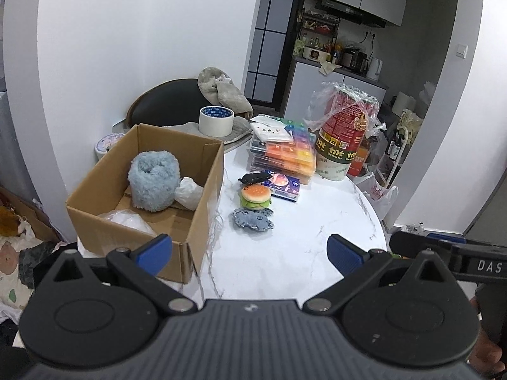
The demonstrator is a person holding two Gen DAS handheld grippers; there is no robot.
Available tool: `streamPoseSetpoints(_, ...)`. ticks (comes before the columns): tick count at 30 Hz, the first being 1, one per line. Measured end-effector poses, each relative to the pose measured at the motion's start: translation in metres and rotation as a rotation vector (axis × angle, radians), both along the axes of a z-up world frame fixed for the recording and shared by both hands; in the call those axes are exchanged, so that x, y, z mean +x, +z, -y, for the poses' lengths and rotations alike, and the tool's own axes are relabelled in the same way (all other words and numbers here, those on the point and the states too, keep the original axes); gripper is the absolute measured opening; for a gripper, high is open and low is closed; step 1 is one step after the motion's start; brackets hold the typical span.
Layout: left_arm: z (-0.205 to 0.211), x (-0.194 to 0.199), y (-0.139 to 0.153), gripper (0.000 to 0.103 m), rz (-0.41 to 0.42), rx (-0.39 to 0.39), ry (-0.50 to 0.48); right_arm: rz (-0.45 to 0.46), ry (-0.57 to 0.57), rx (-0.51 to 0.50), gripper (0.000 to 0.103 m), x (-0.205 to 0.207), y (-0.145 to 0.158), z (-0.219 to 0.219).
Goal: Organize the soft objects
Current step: 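Move the left tool toward the burger plush on the table, then close the left gripper on the burger plush and lift it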
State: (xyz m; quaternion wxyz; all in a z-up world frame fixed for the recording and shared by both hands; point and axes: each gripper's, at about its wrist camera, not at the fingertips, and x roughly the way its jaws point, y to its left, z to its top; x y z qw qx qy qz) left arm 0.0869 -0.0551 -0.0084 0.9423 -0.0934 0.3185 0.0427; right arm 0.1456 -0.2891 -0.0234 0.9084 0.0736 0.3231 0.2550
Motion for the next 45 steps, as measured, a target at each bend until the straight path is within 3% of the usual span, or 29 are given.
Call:
streamPoseSetpoints(9,0.006,-0.003,-0.008,0.103,0.008,-0.013,-0.037,-0.003,-0.017,0.005,0.103,-0.002,-0.008,0.006)
streamPoseSetpoints(22,0.005,0.024,-0.018,0.100,0.023,-0.043,-0.085,-0.017,-0.016,0.002,0.103,0.017,-0.023,0.006)
streamPoseSetpoints(25,0.010,0.034,-0.018,0.090,0.026,-0.042,-0.103,-0.033,-0.023,0.001,0.103,0.029,-0.028,0.008)
streamPoseSetpoints(30,0.018,0.061,-0.027,0.064,-0.005,-0.055,-0.132,-0.046,-0.036,0.009,0.103,0.048,-0.035,0.016)
streamPoseSetpoints(32,0.018,0.076,-0.035,0.049,-0.028,-0.064,-0.121,-0.054,-0.045,0.014,0.103,0.055,-0.039,0.019)
streamPoseSetpoints(35,0.018,0.098,-0.048,0.038,-0.056,-0.062,-0.087,-0.074,-0.046,0.024,0.103,0.066,-0.045,0.023)
streamPoseSetpoints(45,0.022,0.152,-0.074,0.036,-0.106,-0.003,-0.035,-0.103,-0.045,0.066,0.103,0.096,-0.061,0.033)
